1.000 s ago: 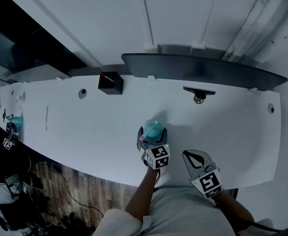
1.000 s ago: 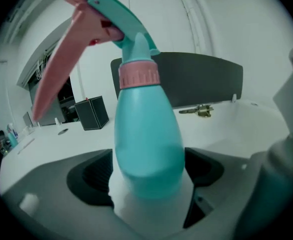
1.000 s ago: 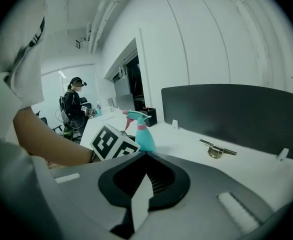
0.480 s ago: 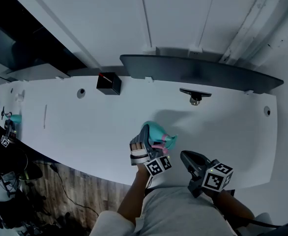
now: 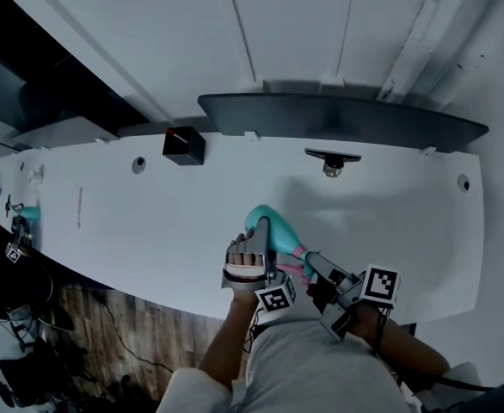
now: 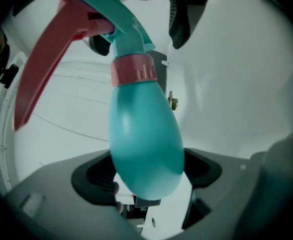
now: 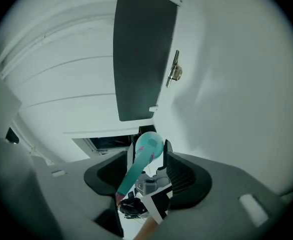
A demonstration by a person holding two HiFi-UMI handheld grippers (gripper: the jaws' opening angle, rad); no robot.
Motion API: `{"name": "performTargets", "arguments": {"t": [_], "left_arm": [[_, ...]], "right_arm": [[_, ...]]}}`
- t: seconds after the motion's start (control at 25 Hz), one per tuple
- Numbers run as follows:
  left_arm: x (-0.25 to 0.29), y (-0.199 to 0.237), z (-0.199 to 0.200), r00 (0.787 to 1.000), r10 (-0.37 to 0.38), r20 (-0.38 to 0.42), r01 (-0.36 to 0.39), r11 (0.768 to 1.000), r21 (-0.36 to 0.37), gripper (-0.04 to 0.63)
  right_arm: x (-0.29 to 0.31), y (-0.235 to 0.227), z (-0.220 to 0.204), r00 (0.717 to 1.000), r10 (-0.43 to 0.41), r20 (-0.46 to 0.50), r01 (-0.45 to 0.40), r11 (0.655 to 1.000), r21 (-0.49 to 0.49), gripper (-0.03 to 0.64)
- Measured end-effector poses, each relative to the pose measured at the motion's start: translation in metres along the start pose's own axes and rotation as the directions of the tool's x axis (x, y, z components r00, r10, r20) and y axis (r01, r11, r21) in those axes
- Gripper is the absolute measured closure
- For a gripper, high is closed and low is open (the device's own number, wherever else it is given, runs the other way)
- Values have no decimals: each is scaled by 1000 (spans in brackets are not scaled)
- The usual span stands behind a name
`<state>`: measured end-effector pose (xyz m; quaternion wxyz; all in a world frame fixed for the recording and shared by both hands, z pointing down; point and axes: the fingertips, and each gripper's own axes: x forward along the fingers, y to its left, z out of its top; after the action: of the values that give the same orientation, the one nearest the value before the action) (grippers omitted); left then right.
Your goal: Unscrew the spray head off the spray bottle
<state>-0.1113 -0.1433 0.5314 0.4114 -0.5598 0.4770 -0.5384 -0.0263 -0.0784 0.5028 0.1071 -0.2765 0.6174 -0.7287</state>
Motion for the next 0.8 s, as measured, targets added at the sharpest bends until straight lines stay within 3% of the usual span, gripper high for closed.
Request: {"name": "performTargets", "arguments": {"t": [0.08, 0.12, 0.4, 0.56, 0.6, 0.64, 0.68, 0.72, 0.76, 0.8], "left_arm": [[0, -10, 3, 999, -39, 3, 39, 999, 9, 193], [0, -14, 3, 998, -55, 3, 55, 998, 14, 195], [-7, -17, 5, 997, -66, 34, 66, 998, 6, 195], [-12, -13, 7, 997, -57, 53, 57, 998, 15, 198], [-14, -15, 7, 996, -69, 54, 68, 997, 21, 198], [-15, -18, 7, 995, -86, 56, 85, 996, 21, 199], [-16, -21, 8, 993, -103, 61, 103, 995, 16, 199], [-18, -23, 8, 990, -121, 68, 121, 993, 7, 199], [-19, -25, 9, 987, -141, 75, 142, 990, -6, 198], [-21, -27, 11, 983, -164, 83, 166, 986, -26, 198]], "right_arm": [[-1, -3, -2, 999, -29, -15, 29, 999, -32, 396], [-1, -3, -2, 999, -39, -18, 38, 998, -40, 443], [-3, -7, 9, 995, -46, -88, 37, 994, -102, 449], [-2, 5, 10, 986, -35, -164, -6, 970, -241, 453], [-2, 7, 8, 981, -60, -183, -6, 941, -339, 523], [-3, 8, 7, 974, -107, -202, -2, 880, -475, 528], [-4, 8, 5, 963, -163, -216, -8, 780, -625, 529], [-4, 10, 4, 949, -223, -221, -28, 641, -767, 529], [-4, 12, 2, 934, -286, -214, -61, 462, -885, 529], [-5, 14, 0, 919, -348, -187, -108, 235, -966, 529]]}}
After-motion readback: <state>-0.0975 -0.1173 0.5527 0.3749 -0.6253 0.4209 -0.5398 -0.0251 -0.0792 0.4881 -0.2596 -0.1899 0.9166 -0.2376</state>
